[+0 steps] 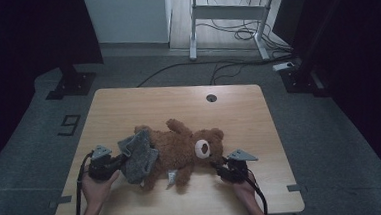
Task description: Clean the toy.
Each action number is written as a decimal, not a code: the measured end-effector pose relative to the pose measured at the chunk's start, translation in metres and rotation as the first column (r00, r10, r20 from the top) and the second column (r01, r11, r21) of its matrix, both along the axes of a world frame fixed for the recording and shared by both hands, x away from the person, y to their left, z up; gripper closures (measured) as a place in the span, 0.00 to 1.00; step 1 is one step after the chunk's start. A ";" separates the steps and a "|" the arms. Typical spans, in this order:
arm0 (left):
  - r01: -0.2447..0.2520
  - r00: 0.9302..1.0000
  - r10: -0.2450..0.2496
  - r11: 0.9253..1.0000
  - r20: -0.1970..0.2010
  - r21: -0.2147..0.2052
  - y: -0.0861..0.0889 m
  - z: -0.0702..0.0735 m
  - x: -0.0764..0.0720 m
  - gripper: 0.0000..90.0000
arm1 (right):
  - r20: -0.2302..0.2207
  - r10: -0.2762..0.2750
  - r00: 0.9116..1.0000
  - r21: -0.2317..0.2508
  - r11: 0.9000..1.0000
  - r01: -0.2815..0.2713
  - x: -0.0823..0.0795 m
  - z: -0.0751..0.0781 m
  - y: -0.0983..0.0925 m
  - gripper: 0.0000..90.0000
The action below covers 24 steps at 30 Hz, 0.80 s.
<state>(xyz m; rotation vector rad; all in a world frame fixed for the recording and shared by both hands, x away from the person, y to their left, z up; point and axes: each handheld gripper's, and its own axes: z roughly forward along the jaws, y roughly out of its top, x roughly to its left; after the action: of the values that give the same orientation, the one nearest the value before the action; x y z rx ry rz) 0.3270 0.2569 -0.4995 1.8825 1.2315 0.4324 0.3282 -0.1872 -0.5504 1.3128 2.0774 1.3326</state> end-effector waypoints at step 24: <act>-0.095 0.995 0.095 0.995 -0.020 -0.010 0.055 -0.007 -0.027 0.93 | -0.010 0.007 1.000 0.009 1.000 -0.007 0.000 0.000 -0.002 0.64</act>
<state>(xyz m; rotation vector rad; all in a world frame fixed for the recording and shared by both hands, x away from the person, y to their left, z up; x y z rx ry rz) 0.3000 0.3124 -0.5065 1.8278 1.3382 0.4582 0.3283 -0.1888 -0.5507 1.3192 2.0872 1.3424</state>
